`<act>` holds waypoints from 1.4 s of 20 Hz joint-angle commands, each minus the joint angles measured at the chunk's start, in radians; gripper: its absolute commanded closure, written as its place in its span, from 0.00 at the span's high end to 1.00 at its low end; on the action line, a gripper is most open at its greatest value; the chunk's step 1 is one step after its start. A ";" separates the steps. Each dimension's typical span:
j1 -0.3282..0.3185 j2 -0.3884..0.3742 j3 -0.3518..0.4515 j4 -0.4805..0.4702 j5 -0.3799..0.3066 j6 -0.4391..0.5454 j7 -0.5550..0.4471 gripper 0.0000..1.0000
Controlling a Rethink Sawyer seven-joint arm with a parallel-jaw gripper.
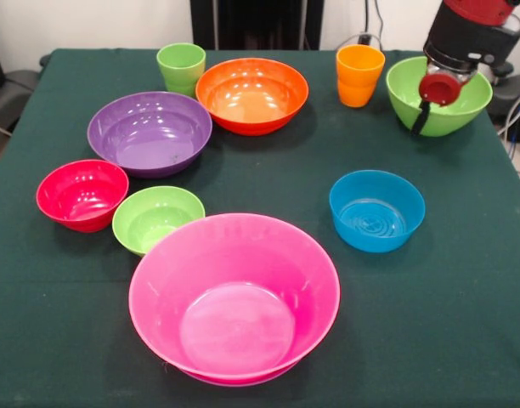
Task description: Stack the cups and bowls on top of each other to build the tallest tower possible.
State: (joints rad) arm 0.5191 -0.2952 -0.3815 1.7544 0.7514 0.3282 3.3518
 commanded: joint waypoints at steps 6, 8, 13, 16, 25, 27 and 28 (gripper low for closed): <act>0.018 0.088 0.135 -0.077 0.037 -0.062 0.128 0.00; 0.025 0.095 0.119 -0.095 0.034 -0.028 0.132 0.00; 0.031 0.104 0.098 -0.128 0.026 0.029 0.138 0.00; 0.034 0.109 0.083 -0.153 0.017 0.062 0.137 0.00; 0.062 0.024 -0.091 -0.288 -0.066 0.322 0.157 0.00; 0.057 0.003 -0.118 -0.307 -0.090 0.341 0.113 0.00; 0.055 0.001 -0.136 -0.330 -0.113 0.369 0.086 0.00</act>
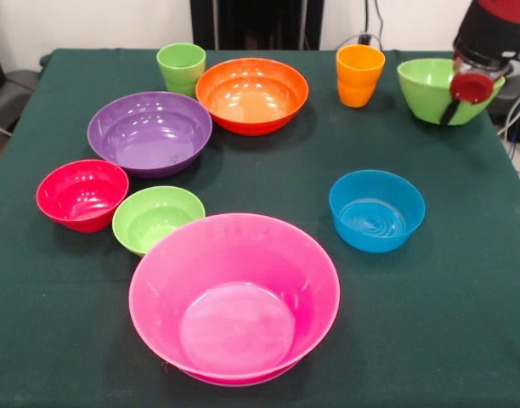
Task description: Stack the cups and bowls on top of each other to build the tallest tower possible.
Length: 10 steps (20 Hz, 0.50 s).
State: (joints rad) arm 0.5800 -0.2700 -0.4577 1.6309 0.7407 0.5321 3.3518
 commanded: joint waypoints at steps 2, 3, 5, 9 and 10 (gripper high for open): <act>-0.028 -0.046 -0.057 -0.223 -0.134 0.206 0.030 0.00; -0.037 -0.051 -0.061 -0.238 -0.150 0.229 0.011 0.00; -0.059 -0.070 -0.049 -0.255 -0.170 0.262 -0.027 0.00; -0.114 -0.093 -0.041 -0.280 -0.239 0.294 -0.119 0.00; -0.140 -0.106 -0.030 -0.256 -0.253 0.277 -0.157 0.00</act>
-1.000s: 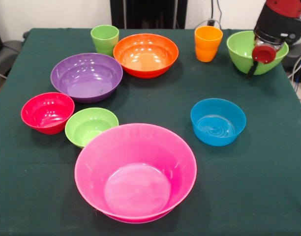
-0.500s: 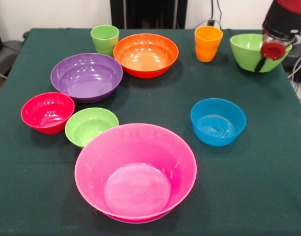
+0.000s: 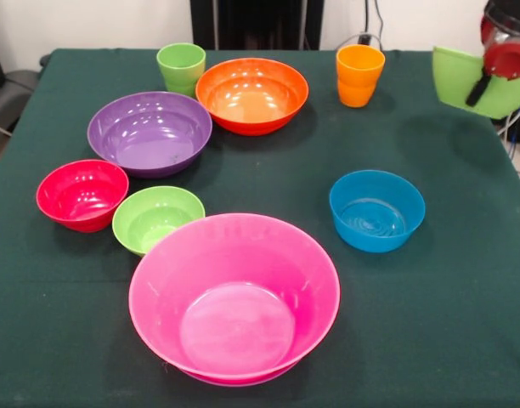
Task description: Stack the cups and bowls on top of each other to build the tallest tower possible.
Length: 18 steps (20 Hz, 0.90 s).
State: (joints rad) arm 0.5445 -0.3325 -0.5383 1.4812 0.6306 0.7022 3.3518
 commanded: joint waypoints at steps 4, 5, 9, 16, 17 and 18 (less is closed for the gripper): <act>-0.202 -0.072 0.096 -0.124 -0.196 0.131 -0.240 0.00; -0.228 -0.081 0.098 -0.128 -0.215 0.140 -0.264 0.00; -0.333 -0.080 0.120 -0.178 -0.286 0.161 -0.335 0.00; -0.488 -0.022 0.159 -0.307 -0.379 0.153 -0.375 0.00; -0.503 -0.008 0.163 -0.331 -0.384 0.156 -0.367 0.00; -0.509 0.010 0.162 -0.363 -0.391 0.162 -0.355 0.00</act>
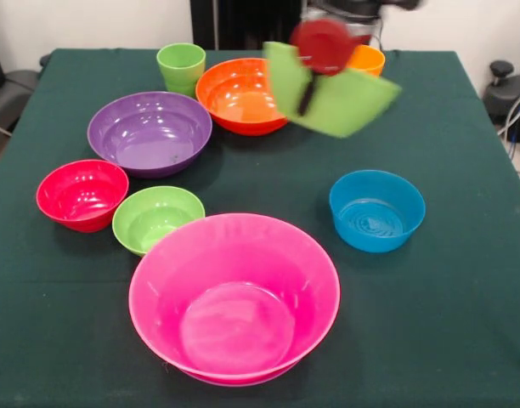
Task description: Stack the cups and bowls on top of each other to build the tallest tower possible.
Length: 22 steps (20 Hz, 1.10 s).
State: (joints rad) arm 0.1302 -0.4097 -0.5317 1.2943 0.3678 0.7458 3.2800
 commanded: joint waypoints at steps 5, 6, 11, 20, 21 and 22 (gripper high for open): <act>-0.136 0.172 0.176 -0.348 -0.148 0.184 -0.272 0.00; -0.136 0.188 0.175 -0.381 -0.154 0.201 -0.272 0.00; -0.142 0.263 0.195 -0.547 -0.164 0.241 -0.284 0.00; -0.137 0.374 0.183 -0.804 -0.142 0.407 -0.294 0.00; -0.136 0.375 0.180 -0.819 -0.136 0.433 -0.293 0.00; -0.135 0.368 0.179 -0.817 -0.134 0.444 -0.296 0.00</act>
State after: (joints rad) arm -0.0187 -0.0871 -0.4696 0.6573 0.2695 1.0152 3.2434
